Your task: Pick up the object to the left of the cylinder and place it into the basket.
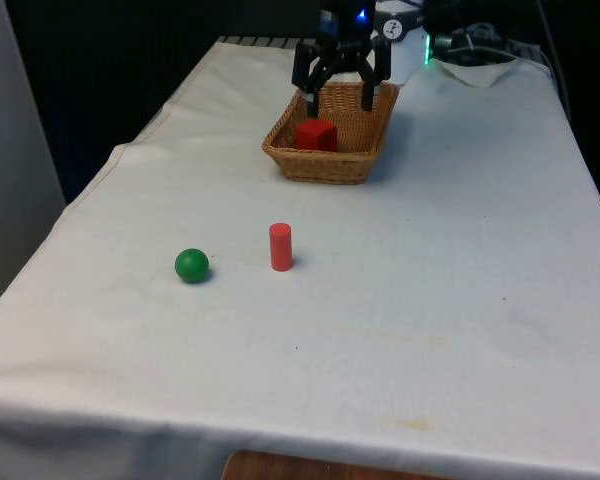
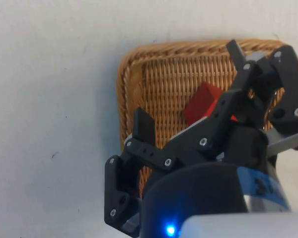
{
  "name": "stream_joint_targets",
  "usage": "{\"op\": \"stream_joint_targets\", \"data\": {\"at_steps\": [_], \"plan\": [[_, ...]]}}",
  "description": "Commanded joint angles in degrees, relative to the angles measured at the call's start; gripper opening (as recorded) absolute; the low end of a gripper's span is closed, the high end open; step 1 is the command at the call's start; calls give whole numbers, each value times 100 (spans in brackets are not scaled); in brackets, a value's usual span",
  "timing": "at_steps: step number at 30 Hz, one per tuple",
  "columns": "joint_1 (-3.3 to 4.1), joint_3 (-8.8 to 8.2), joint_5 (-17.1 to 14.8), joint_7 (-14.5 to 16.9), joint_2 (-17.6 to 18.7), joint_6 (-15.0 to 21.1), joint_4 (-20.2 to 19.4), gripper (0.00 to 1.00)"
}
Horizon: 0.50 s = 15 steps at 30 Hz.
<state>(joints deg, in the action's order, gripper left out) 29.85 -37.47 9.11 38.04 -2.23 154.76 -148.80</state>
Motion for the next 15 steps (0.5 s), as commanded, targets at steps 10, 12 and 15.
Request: {"op": "stream_joint_targets", "data": {"at_steps": [10,12,15], "plan": [[52,178,-57,-143,46,-264,390,100],[57,223,-63,-183,63,-321,487,100],[40,246,-6,-206,69,-315,521,100]]}}
